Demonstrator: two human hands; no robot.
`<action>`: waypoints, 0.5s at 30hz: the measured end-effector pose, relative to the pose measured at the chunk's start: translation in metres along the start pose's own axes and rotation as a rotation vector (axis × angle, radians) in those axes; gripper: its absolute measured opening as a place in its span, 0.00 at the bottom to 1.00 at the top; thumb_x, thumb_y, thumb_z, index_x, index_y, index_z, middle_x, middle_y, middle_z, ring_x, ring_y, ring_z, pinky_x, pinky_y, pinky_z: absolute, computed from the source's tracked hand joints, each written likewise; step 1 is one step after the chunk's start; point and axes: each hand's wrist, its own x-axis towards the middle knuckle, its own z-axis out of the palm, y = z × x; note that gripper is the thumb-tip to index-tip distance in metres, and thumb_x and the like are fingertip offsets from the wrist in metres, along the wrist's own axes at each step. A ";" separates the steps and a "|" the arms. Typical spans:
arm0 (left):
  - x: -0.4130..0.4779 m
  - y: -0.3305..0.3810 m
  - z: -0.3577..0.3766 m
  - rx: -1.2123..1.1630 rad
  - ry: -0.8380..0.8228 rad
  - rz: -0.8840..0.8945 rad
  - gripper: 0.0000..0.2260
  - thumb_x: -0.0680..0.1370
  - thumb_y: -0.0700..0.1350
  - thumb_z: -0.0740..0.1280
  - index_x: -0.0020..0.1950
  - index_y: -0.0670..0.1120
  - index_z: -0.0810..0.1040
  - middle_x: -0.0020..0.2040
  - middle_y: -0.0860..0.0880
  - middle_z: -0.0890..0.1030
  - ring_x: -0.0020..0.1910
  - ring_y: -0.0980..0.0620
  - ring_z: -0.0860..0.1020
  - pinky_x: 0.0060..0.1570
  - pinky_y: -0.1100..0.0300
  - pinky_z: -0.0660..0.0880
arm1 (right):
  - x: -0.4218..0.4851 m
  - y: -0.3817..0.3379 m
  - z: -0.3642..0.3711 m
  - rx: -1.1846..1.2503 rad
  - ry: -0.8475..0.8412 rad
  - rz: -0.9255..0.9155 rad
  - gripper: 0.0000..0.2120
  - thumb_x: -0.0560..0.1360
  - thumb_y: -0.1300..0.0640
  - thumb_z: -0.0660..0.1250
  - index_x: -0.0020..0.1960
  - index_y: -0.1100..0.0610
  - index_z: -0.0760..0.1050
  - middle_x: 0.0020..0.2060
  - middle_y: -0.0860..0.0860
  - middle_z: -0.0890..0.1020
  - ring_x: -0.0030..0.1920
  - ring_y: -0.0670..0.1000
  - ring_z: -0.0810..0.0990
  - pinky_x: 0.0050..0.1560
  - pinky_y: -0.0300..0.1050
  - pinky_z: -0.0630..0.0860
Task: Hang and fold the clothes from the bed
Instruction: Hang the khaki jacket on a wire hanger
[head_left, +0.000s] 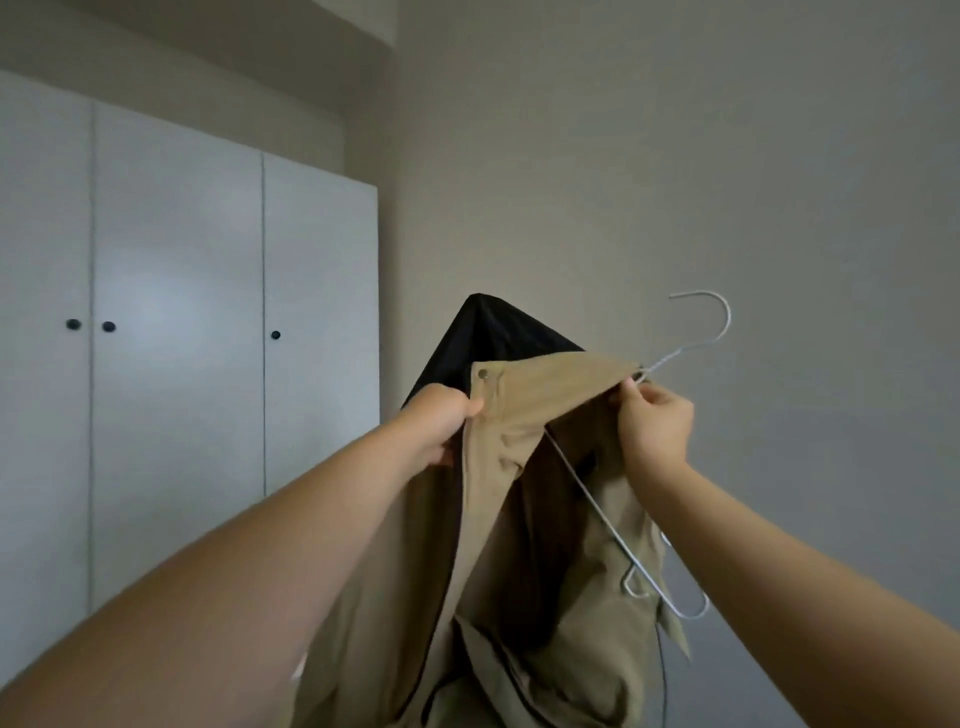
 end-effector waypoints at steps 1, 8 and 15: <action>0.003 0.001 -0.008 -0.052 0.037 -0.039 0.11 0.80 0.44 0.63 0.61 0.41 0.74 0.52 0.43 0.77 0.51 0.44 0.77 0.43 0.52 0.75 | 0.000 0.000 0.002 -0.014 -0.015 -0.027 0.15 0.79 0.59 0.63 0.33 0.60 0.76 0.29 0.55 0.76 0.31 0.49 0.72 0.35 0.42 0.68; 0.009 0.012 0.028 1.102 0.535 1.211 0.26 0.76 0.44 0.63 0.74 0.48 0.62 0.68 0.45 0.70 0.68 0.45 0.67 0.67 0.46 0.64 | 0.000 -0.004 0.006 -0.068 -0.110 -0.151 0.15 0.78 0.60 0.64 0.33 0.60 0.78 0.28 0.56 0.78 0.29 0.46 0.73 0.26 0.33 0.66; 0.034 0.019 0.062 1.263 0.236 1.071 0.11 0.81 0.54 0.59 0.52 0.46 0.71 0.51 0.45 0.80 0.52 0.42 0.77 0.41 0.55 0.64 | 0.019 0.014 -0.012 -0.272 -0.192 -0.314 0.19 0.77 0.60 0.66 0.27 0.54 0.74 0.22 0.50 0.75 0.23 0.40 0.67 0.26 0.35 0.63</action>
